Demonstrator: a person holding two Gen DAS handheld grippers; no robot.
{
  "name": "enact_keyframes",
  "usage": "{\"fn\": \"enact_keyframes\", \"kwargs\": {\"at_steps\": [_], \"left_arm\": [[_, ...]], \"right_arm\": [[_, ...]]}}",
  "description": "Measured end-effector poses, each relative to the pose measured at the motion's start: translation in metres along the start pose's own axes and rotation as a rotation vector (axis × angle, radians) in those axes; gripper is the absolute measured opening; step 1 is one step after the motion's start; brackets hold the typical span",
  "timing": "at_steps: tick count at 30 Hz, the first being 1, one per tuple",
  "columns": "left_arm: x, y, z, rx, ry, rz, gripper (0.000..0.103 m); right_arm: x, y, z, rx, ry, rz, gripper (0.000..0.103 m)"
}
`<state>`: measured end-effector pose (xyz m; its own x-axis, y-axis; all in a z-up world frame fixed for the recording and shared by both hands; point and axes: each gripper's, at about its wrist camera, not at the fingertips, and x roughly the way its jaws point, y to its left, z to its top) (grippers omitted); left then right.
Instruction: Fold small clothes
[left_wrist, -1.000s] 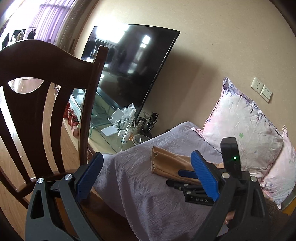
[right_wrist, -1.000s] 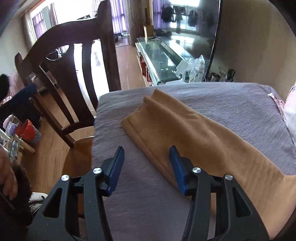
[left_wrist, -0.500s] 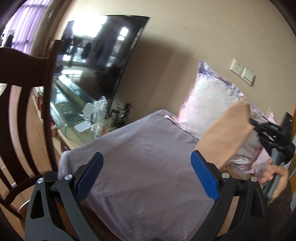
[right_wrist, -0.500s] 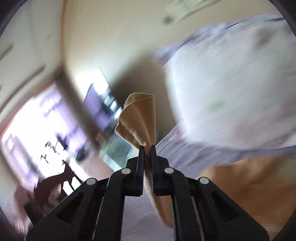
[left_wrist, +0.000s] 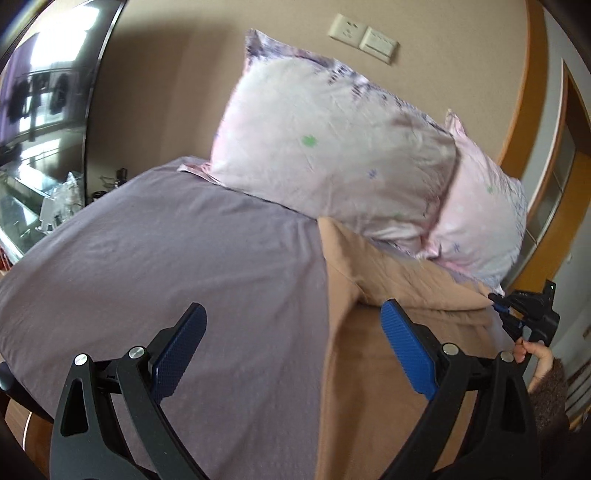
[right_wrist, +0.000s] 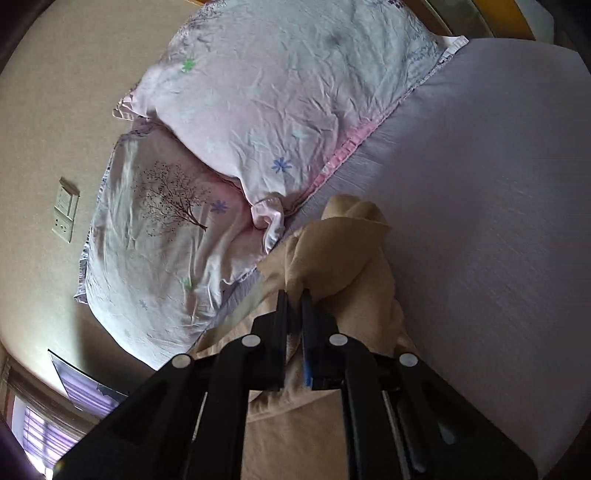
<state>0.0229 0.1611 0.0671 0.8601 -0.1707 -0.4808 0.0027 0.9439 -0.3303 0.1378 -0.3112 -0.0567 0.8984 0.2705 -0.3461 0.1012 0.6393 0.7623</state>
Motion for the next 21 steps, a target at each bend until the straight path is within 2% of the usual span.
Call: {"fn": "enact_keyframes", "kwargs": {"at_steps": [1, 2, 4, 6, 8, 10, 13, 15, 16, 17, 18, 21], "left_arm": [[0.0, -0.003, -0.003, 0.01, 0.013, -0.004, 0.096], [-0.001, -0.004, -0.006, 0.017, 0.023, -0.01, 0.096], [-0.008, -0.002, -0.013, 0.024, 0.042, -0.024, 0.096], [-0.016, 0.004, -0.021, 0.025, 0.073, -0.061, 0.096], [-0.022, 0.01, -0.027, 0.023, 0.109, -0.101, 0.096], [-0.029, 0.018, -0.04, 0.018, 0.167, -0.175, 0.096], [-0.04, 0.026, -0.06, 0.019, 0.245, -0.259, 0.096], [-0.048, 0.03, -0.074, 0.027, 0.293, -0.313, 0.096], [-0.05, 0.03, -0.08, 0.031, 0.313, -0.339, 0.096], [-0.05, 0.03, -0.086, 0.037, 0.333, -0.363, 0.097], [-0.049, 0.029, -0.092, 0.043, 0.35, -0.368, 0.097], [-0.04, 0.02, -0.105, 0.07, 0.406, -0.355, 0.097]], "right_arm": [[0.0, -0.001, 0.0, 0.005, 0.023, -0.024, 0.02], [-0.003, -0.001, 0.001, 0.025, 0.041, -0.039, 0.039], [-0.021, -0.013, 0.0, 0.035, 0.022, -0.025, 0.055], [-0.048, -0.015, 0.004, -0.024, 0.001, 0.001, 0.056], [-0.07, -0.017, 0.003, -0.105, 0.025, 0.047, 0.064], [-0.096, -0.023, -0.008, -0.197, 0.092, 0.12, 0.07], [-0.145, -0.041, -0.034, -0.287, 0.177, 0.265, 0.072], [-0.18, -0.056, -0.053, -0.335, 0.213, 0.345, 0.081], [-0.193, -0.063, -0.062, -0.364, 0.224, 0.348, 0.088], [-0.203, -0.067, -0.067, -0.384, 0.215, 0.32, 0.089], [-0.214, -0.072, -0.071, -0.402, 0.171, 0.258, 0.089], [-0.224, -0.065, -0.063, -0.423, 0.037, 0.242, 0.089]]}}
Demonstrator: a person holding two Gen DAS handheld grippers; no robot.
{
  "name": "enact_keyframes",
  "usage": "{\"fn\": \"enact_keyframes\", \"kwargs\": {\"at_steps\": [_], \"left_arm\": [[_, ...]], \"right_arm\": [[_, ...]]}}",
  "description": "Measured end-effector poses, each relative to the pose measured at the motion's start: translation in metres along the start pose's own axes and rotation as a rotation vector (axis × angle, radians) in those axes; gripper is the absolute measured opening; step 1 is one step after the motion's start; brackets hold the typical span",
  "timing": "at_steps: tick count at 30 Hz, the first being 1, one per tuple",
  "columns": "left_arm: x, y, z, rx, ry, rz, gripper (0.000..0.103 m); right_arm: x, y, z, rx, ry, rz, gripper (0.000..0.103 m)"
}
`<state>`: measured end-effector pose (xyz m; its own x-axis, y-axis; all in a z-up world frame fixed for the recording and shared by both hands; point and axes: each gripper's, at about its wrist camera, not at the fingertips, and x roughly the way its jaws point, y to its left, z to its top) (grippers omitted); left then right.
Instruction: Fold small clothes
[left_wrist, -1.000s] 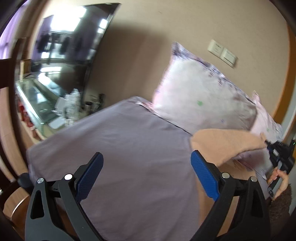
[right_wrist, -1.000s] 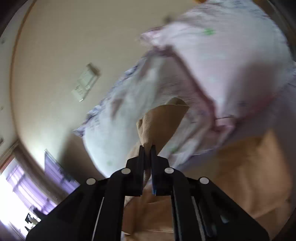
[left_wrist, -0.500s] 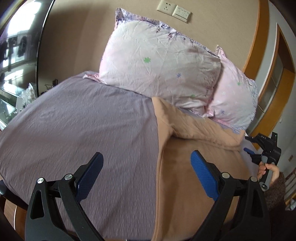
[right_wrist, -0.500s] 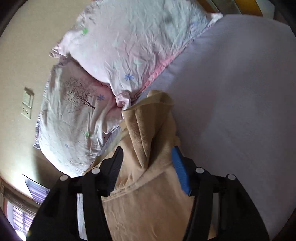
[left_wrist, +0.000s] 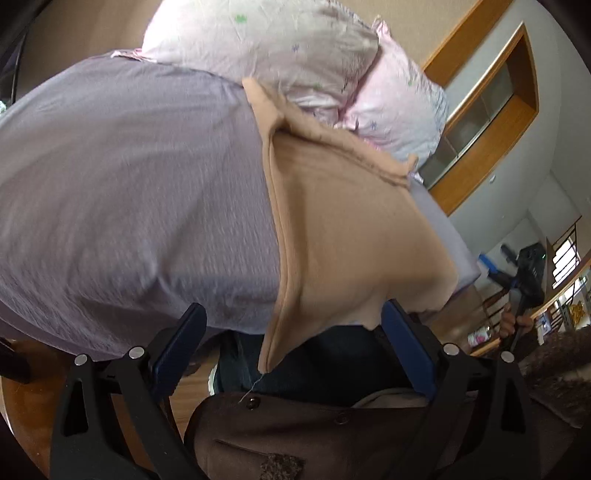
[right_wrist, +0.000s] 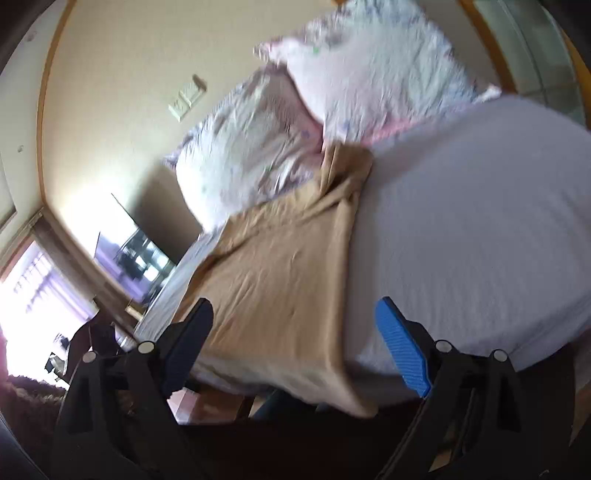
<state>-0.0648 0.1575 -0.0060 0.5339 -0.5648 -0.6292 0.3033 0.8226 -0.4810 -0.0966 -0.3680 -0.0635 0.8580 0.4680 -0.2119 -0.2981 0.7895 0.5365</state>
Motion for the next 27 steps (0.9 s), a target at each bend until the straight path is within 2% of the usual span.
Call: {"fn": "enact_keyframes", "kwargs": {"at_steps": [3, 6, 8, 10, 11, 13, 14, 15, 17, 19, 21, 22, 25, 27], "left_arm": [[0.006, -0.009, 0.002, 0.022, 0.008, -0.012, 0.097], [0.001, -0.024, 0.005, 0.067, -0.028, -0.009, 0.097], [0.0, -0.032, 0.004, 0.085, -0.046, 0.0, 0.097], [0.001, -0.035, 0.001, 0.079, -0.053, 0.004, 0.097], [0.001, -0.036, 0.0, 0.076, -0.056, 0.008, 0.097], [-0.001, -0.034, -0.003, 0.065, -0.063, 0.014, 0.097], [-0.002, -0.032, -0.005, 0.057, -0.066, 0.012, 0.097], [-0.002, -0.029, -0.005, 0.049, -0.068, 0.009, 0.097], [-0.004, -0.02, -0.006, 0.03, -0.069, 0.003, 0.097], [-0.004, -0.012, -0.006, 0.018, -0.056, -0.009, 0.097], [-0.002, -0.009, -0.006, 0.032, -0.041, -0.026, 0.097], [-0.001, -0.008, -0.006, 0.042, -0.034, -0.037, 0.097], [0.006, -0.007, -0.01, 0.075, 0.004, -0.081, 0.097], [0.012, -0.006, -0.013, 0.089, 0.035, -0.097, 0.097]], "right_arm": [[0.039, 0.023, 0.04, -0.064, -0.056, 0.024, 0.085], [0.112, 0.051, 0.088, -0.124, -0.013, 0.036, 0.083], [0.166, 0.062, 0.111, -0.149, 0.053, 0.003, 0.083], [0.224, 0.057, 0.128, -0.153, 0.146, -0.105, 0.083], [0.25, 0.045, 0.133, -0.132, 0.198, -0.2, 0.083], [0.27, 0.014, 0.134, -0.035, 0.264, -0.342, 0.083], [0.27, -0.008, 0.129, 0.055, 0.309, -0.383, 0.082], [0.263, -0.019, 0.122, 0.101, 0.319, -0.368, 0.079], [0.227, -0.022, 0.111, 0.089, 0.282, -0.306, 0.076], [0.179, -0.011, 0.093, 0.07, 0.271, -0.176, 0.08], [0.125, 0.007, 0.063, 0.004, 0.292, 0.025, 0.092], [0.105, 0.014, 0.05, -0.035, 0.306, 0.078, 0.097], [0.036, 0.027, -0.006, -0.159, 0.351, 0.172, 0.101], [0.01, 0.013, -0.037, -0.113, 0.37, 0.201, 0.101]]}}
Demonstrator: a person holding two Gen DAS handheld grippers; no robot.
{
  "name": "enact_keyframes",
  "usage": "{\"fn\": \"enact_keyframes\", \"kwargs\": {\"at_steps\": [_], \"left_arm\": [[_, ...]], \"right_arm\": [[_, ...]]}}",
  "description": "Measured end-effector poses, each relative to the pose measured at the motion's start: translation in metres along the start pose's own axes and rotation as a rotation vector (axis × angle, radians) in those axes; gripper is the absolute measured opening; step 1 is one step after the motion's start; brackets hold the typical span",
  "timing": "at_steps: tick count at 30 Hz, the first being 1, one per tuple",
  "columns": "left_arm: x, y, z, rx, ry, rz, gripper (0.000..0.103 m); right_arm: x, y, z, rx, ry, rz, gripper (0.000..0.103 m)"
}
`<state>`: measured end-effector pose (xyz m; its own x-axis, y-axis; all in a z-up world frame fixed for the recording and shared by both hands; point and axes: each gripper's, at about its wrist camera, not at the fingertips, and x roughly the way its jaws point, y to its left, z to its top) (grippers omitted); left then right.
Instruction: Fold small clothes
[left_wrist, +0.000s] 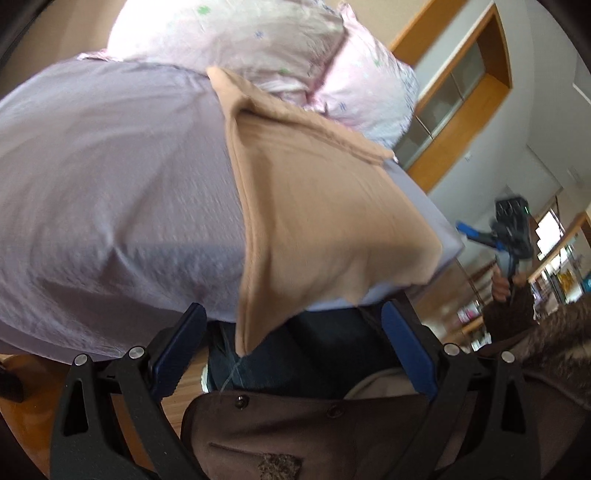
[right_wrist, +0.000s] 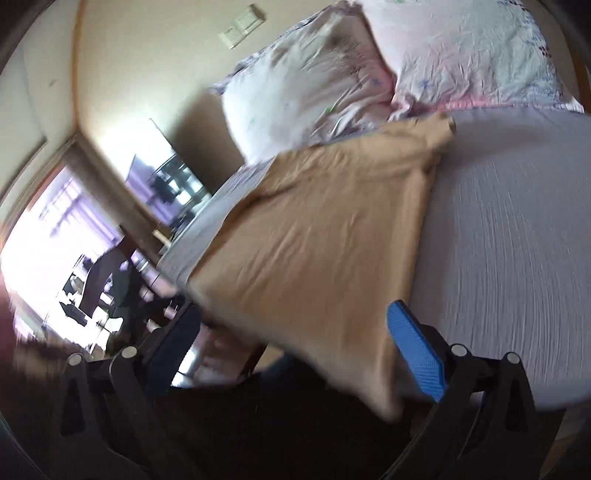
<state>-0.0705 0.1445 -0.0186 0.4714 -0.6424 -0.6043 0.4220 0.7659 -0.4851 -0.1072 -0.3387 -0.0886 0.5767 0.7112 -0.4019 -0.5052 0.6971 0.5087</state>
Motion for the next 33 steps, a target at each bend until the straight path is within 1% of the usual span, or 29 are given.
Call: {"fn": "enact_keyframes", "kwargs": {"at_steps": [1, 2, 4, 5, 6, 9, 11, 12, 13, 14, 15, 16, 17, 18, 19, 20, 21, 22, 23, 25, 27, 29, 30, 31, 32, 33], "left_arm": [[0.005, 0.001, -0.001, 0.007, 0.017, 0.003, 0.097], [0.01, 0.001, -0.001, 0.011, 0.028, 0.004, 0.097], [0.02, 0.004, -0.001, 0.017, 0.047, -0.007, 0.097], [0.024, 0.004, -0.001, 0.02, 0.053, -0.014, 0.097], [0.029, 0.004, 0.0, 0.022, 0.057, -0.019, 0.097], [0.037, 0.006, 0.003, 0.018, 0.044, -0.036, 0.097], [0.042, 0.012, 0.004, -0.018, 0.028, -0.058, 0.097], [0.044, 0.016, 0.005, -0.045, 0.024, -0.071, 0.097], [0.045, 0.018, 0.004, -0.067, 0.025, -0.079, 0.09], [0.048, 0.022, 0.003, -0.094, 0.029, -0.095, 0.081], [0.052, 0.025, 0.002, -0.128, 0.042, -0.12, 0.061], [0.056, 0.031, -0.001, -0.182, 0.065, -0.149, 0.044], [0.061, 0.035, -0.003, -0.224, 0.081, -0.176, 0.037], [0.064, 0.037, -0.005, -0.257, 0.09, -0.204, 0.022], [0.066, 0.038, -0.007, -0.282, 0.096, -0.226, 0.008], [0.068, 0.037, -0.008, -0.293, 0.101, -0.231, 0.005], [0.066, 0.036, -0.007, -0.301, 0.094, -0.236, 0.004], [0.06, 0.034, -0.005, -0.313, 0.077, -0.261, 0.004], [0.052, 0.031, -0.002, -0.315, 0.052, -0.285, 0.004], [0.029, 0.024, 0.01, -0.302, -0.011, -0.31, 0.004], [0.009, 0.017, 0.031, -0.274, -0.076, -0.317, 0.004], [-0.007, 0.01, 0.065, -0.238, -0.135, -0.325, 0.004], [-0.011, 0.007, 0.085, -0.218, -0.157, -0.322, 0.003], [-0.01, 0.005, 0.104, -0.207, -0.174, -0.319, 0.004], [-0.009, 0.004, 0.123, -0.2, -0.19, -0.318, 0.004], [-0.005, 0.004, 0.151, -0.192, -0.212, -0.301, 0.004]], "right_arm": [[-0.003, -0.01, -0.016, 0.049, 0.0, 0.001, 0.101], [-0.001, -0.025, -0.028, 0.106, 0.002, -0.021, 0.101], [0.011, -0.05, -0.04, 0.201, 0.02, -0.041, 0.101], [0.022, -0.066, -0.046, 0.257, 0.031, -0.02, 0.101], [0.031, -0.075, -0.046, 0.278, 0.035, 0.012, 0.101], [0.061, -0.089, -0.047, 0.3, 0.042, 0.106, 0.101], [0.076, -0.096, -0.045, 0.314, 0.039, 0.158, 0.101], [0.078, -0.094, -0.047, 0.296, 0.02, 0.168, 0.099], [0.079, -0.094, -0.049, 0.293, 0.005, 0.202, 0.093], [0.08, -0.094, -0.05, 0.296, -0.004, 0.248, 0.074], [0.08, -0.094, -0.051, 0.294, 0.0, 0.279, 0.061], [0.082, -0.091, -0.052, 0.281, 0.003, 0.277, 0.037], [0.081, -0.09, -0.054, 0.27, 0.011, 0.28, 0.023], [0.08, -0.088, -0.055, 0.26, 0.015, 0.287, 0.02], [0.079, -0.086, -0.055, 0.247, 0.014, 0.291, 0.012], [0.077, -0.085, -0.054, 0.236, 0.014, 0.295, 0.007], [0.075, -0.079, -0.052, 0.213, 0.013, 0.299, 0.007], [0.072, -0.073, -0.048, 0.19, 0.011, 0.303, 0.006], [0.07, -0.065, -0.043, 0.165, 0.009, 0.303, 0.006], [0.056, -0.048, -0.026, 0.106, -0.015, 0.295, 0.006], [0.041, -0.033, 0.004, 0.052, -0.087, 0.294, 0.006], [0.026, -0.025, 0.038, 0.012, -0.18, 0.297, 0.006], [0.02, -0.023, 0.062, 0.0, -0.238, 0.305, 0.006], [0.017, -0.023, 0.085, -0.003, -0.289, 0.308, 0.006], [0.018, -0.023, 0.115, 0.001, -0.34, 0.311, 0.006], [0.019, -0.026, 0.138, 0.009, -0.369, 0.303, 0.006]]}}
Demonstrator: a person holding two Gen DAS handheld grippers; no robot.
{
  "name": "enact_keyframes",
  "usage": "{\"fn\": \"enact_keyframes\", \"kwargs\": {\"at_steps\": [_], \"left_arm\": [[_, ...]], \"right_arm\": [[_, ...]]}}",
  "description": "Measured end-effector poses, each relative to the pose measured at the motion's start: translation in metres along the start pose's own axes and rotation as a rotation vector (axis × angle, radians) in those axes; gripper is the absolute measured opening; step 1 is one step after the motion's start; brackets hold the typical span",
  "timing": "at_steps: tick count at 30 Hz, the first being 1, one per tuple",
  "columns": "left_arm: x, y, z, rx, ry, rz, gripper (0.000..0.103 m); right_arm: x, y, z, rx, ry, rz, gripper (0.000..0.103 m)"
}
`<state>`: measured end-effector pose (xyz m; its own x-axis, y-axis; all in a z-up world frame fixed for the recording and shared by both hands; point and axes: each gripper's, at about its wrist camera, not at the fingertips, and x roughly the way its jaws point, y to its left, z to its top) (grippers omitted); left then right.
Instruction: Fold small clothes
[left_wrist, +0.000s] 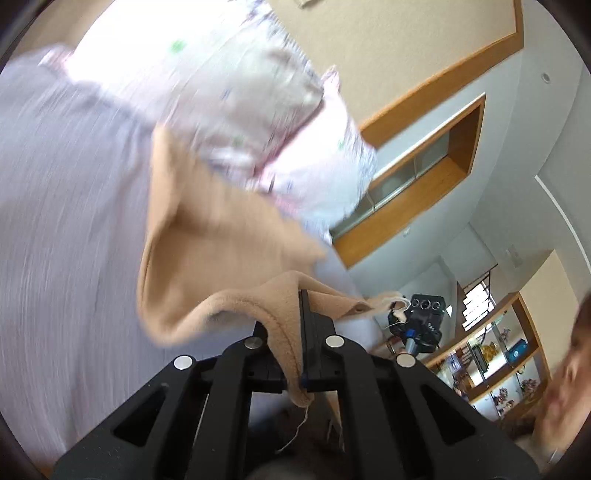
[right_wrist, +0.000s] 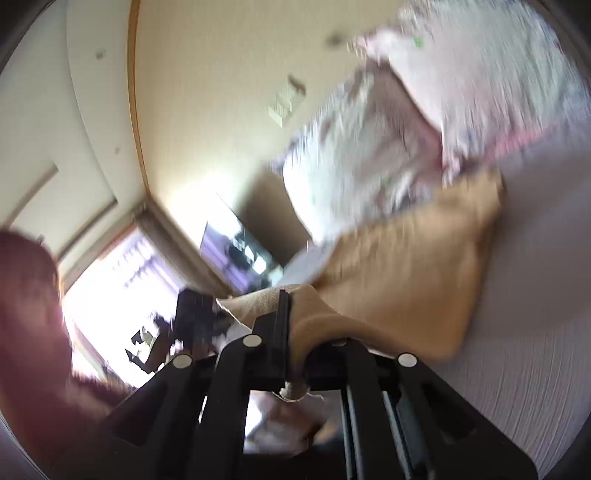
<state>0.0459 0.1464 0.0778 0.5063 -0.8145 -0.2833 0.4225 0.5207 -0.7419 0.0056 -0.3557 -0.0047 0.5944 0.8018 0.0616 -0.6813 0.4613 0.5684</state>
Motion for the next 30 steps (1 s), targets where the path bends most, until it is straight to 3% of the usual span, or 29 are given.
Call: {"fn": "enact_keyframes", "kwargs": {"at_steps": [3, 5, 8, 10, 12, 16, 18, 19, 20, 21, 22, 23, 26, 28, 30], "left_arm": [[0.034, 0.005, 0.059, 0.005, -0.046, 0.057, 0.003], [0.068, 0.028, 0.097, -0.04, -0.055, 0.12, 0.003], [0.127, 0.081, 0.134, -0.154, -0.028, 0.23, 0.003], [0.155, 0.115, 0.141, -0.234, 0.002, 0.291, 0.003], [0.169, 0.14, 0.141, -0.318, 0.014, 0.289, 0.003], [0.171, 0.151, 0.14, -0.37, 0.02, 0.269, 0.004], [0.163, 0.153, 0.143, -0.429, 0.007, 0.206, 0.005], [0.159, 0.152, 0.147, -0.445, -0.008, 0.177, 0.008], [0.154, 0.15, 0.151, -0.448, -0.024, 0.16, 0.016], [0.143, 0.142, 0.154, -0.433, -0.058, 0.16, 0.046], [0.131, 0.134, 0.155, -0.407, -0.095, 0.186, 0.086], [0.118, 0.124, 0.156, -0.376, -0.137, 0.216, 0.095], [0.099, 0.108, 0.152, -0.299, -0.125, 0.26, 0.096], [0.097, 0.108, 0.146, -0.286, -0.088, 0.3, 0.096], [0.1, 0.115, 0.134, -0.291, -0.023, 0.336, 0.096]], "right_arm": [[0.049, -0.027, 0.059, 0.039, -0.049, -0.055, 0.006], [0.091, -0.065, 0.093, 0.121, -0.056, -0.137, 0.006], [0.142, -0.124, 0.107, 0.233, -0.028, -0.284, 0.006], [0.157, -0.163, 0.102, 0.319, 0.014, -0.375, 0.006], [0.17, -0.185, 0.1, 0.35, 0.039, -0.444, 0.006], [0.187, -0.208, 0.104, 0.392, 0.087, -0.544, 0.009], [0.186, -0.206, 0.108, 0.4, 0.088, -0.581, 0.025], [0.178, -0.197, 0.11, 0.38, 0.048, -0.592, 0.054], [0.171, -0.188, 0.111, 0.358, 0.013, -0.59, 0.073], [0.162, -0.174, 0.111, 0.316, -0.017, -0.565, 0.074], [0.155, -0.162, 0.111, 0.283, -0.022, -0.543, 0.074], [0.15, -0.151, 0.109, 0.254, -0.025, -0.526, 0.074], [0.138, -0.127, 0.095, 0.187, 0.001, -0.476, 0.074], [0.149, -0.13, 0.085, 0.187, 0.085, -0.452, 0.074], [0.159, -0.141, 0.072, 0.195, 0.169, -0.574, 0.074]]}}
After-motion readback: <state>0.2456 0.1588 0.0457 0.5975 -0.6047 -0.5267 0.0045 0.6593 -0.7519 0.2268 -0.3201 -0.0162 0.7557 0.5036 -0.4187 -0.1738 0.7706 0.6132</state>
